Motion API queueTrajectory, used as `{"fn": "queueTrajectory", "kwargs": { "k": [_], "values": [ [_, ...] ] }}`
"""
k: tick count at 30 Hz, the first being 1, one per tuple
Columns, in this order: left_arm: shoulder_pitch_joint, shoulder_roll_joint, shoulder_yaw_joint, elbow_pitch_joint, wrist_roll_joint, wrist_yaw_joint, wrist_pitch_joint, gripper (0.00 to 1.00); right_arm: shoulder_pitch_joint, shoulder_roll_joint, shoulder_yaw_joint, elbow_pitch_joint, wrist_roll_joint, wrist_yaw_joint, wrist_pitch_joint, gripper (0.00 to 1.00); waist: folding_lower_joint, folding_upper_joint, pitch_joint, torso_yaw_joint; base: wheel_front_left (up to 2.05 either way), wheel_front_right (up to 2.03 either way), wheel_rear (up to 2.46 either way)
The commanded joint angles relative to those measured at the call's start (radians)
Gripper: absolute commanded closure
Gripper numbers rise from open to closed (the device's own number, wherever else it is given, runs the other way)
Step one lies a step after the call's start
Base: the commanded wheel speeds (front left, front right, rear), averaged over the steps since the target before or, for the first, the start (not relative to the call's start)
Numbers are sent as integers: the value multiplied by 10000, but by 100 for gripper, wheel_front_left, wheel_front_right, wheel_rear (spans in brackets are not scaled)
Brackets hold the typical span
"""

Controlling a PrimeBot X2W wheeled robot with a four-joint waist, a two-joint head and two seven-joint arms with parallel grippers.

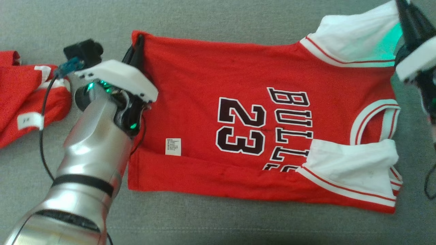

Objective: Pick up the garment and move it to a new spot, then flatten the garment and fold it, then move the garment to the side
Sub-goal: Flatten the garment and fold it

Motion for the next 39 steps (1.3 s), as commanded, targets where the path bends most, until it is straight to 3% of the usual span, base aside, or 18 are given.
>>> {"fn": "queueTrajectory", "kwargs": {
  "k": [1,9,16,23,34,35,36,37,38,39],
  "values": [
    [90,538,332,-455,-171,-57,-120,100,547,-267,11,-740,301,75,42,100,0,0,-154,-116,0,0,0],
    [1667,1018,820,-1889,-1114,-115,108,100,2850,-364,-460,-2728,1172,75,594,100,0,0,-597,-433,0,0,0],
    [3705,1569,1444,-3819,-2392,-110,960,100,4585,174,-1080,-3294,1222,75,1091,100,0,0,-843,-696,0,0,0],
    [5592,1830,1727,-5716,-3183,336,1726,100,6095,800,-1715,-3961,749,75,1413,100,0,0,-1002,-675,0,0,0],
    [7081,2168,1468,-7132,-2969,1364,2181,100,7566,1954,-2623,-4802,-264,75,1895,100,0,0,-1088,-755,0,0,0],
    [7119,2179,1405,-7114,-2897,1452,2212,90,7626,2035,-2658,-4787,-374,75,1938,100,0,0,-1096,-758,0,0,0],
    [7140,2213,1346,-7069,-2765,1564,2184,50,7688,2112,-2682,-4746,-490,75,2011,74,0,0,-1110,-764,0,0,0],
    [7152,2237,1296,-7021,-2617,1670,2104,0,7740,2191,-2689,-4731,-590,75,2053,20,0,0,-1130,-767,0,0,0],
    [7170,2242,1232,-6974,-2497,1744,2051,0,7790,2262,-2692,-4728,-687,75,2074,0,0,0,-1140,-770,0,0,0],
    [7185,2255,1176,-6938,-2344,1827,1942,0,7844,2298,-2693,-4713,-815,75,2080,0,0,0,-1161,-774,0,0,0]
  ]
}}
